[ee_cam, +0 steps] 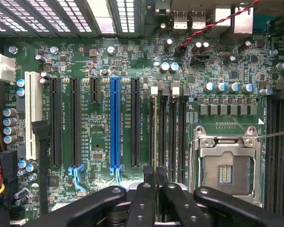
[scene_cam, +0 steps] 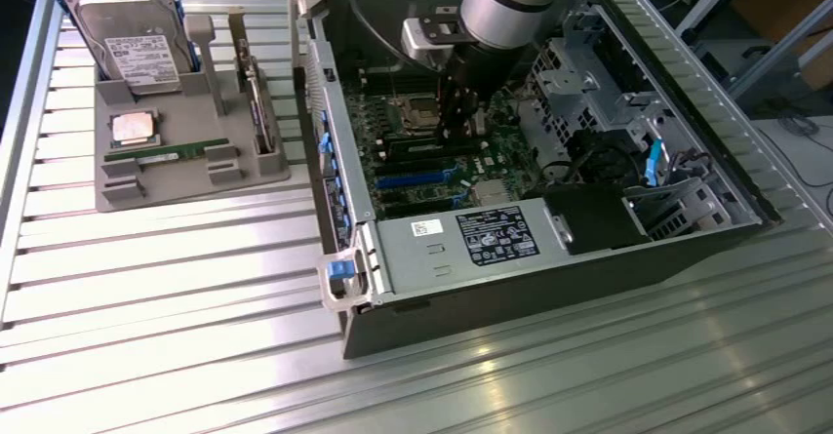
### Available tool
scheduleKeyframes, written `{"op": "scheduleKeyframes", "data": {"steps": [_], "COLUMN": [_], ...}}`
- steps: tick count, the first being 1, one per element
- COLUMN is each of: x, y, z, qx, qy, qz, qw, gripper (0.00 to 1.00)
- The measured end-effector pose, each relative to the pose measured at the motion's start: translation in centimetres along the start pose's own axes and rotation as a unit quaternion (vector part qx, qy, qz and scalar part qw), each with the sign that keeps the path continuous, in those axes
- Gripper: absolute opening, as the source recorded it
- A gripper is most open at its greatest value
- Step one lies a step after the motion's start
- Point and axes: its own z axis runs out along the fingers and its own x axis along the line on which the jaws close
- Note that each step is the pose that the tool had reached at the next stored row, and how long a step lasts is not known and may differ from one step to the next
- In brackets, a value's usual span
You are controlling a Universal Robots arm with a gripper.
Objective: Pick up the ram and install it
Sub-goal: 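Insert the ram into the slot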
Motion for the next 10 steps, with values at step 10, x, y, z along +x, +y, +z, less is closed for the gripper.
{"op": "scheduleKeyframes", "data": {"steps": [10], "x": [0.07], "y": [0.26], "z": [0.05], "qx": [0.0000], "qy": [0.0001], "qz": [0.000], "qw": [1.0000], "gripper": [0.12]}}
